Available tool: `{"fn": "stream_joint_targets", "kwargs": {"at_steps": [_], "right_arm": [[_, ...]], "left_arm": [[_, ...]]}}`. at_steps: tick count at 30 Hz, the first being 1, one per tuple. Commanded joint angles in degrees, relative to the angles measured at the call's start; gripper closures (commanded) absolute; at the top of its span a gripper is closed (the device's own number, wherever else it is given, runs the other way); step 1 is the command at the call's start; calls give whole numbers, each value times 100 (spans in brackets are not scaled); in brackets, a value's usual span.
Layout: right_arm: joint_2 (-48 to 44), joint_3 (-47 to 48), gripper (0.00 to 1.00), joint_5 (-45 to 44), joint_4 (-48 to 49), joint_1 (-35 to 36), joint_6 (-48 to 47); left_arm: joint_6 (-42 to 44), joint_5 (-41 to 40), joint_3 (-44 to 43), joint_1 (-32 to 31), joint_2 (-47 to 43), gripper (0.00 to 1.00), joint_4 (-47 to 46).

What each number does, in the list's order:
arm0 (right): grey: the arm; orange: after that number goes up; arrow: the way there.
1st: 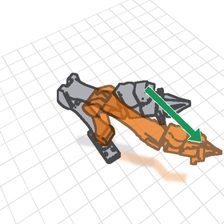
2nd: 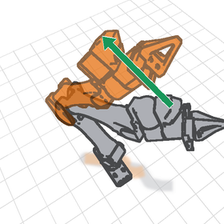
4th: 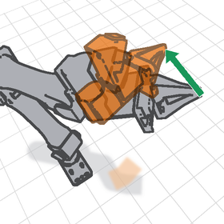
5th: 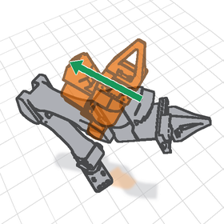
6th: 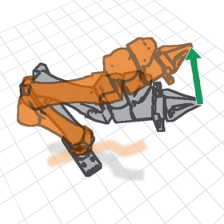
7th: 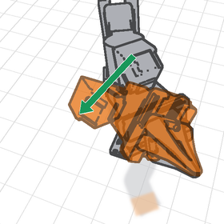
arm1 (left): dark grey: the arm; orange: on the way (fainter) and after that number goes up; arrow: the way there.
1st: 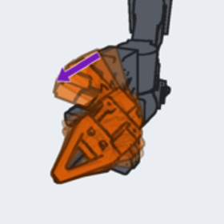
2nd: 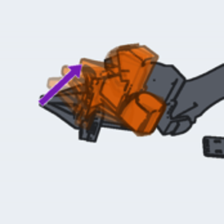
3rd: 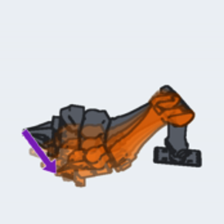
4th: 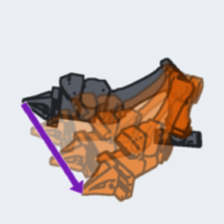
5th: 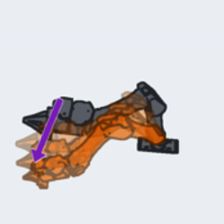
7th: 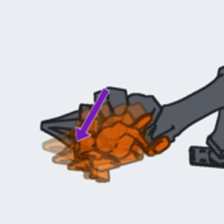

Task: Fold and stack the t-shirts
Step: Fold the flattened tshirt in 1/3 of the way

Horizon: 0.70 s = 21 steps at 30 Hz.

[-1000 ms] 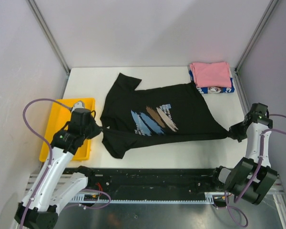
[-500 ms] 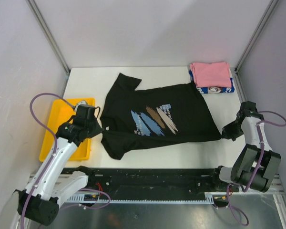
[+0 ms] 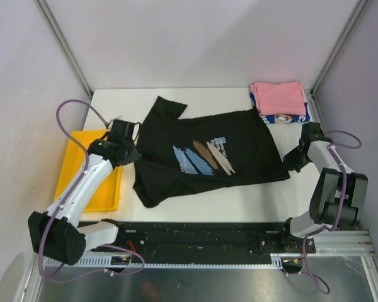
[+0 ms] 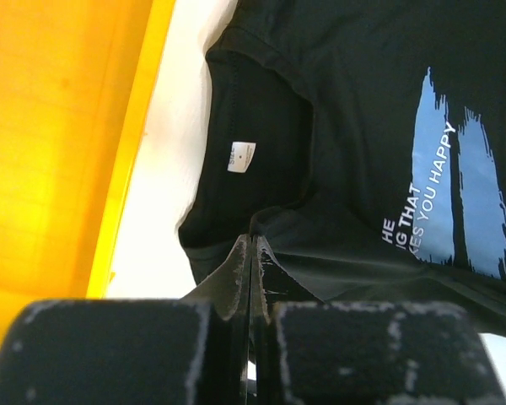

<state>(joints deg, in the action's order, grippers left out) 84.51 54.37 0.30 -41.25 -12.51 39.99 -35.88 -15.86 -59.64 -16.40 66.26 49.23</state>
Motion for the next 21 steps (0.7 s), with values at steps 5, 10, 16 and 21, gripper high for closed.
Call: {"fn": "stream_joint_targets", "kwargs": {"at_steps": [5,10,16,21], "right_arm": [[544,367,100,-141,530,79,44],[610,367,100,-117,641,-6,3],[535,448,100,122,833,-33,27],[561,584,100,197,920,-44,14]], "left_arm": [[360,-24,-443,135,514,100,-541],[477,41,-560,236,625,100,-612],[588,190,-678,316,725,100,-688],[653,288,-783,349,927,100,-741]]}}
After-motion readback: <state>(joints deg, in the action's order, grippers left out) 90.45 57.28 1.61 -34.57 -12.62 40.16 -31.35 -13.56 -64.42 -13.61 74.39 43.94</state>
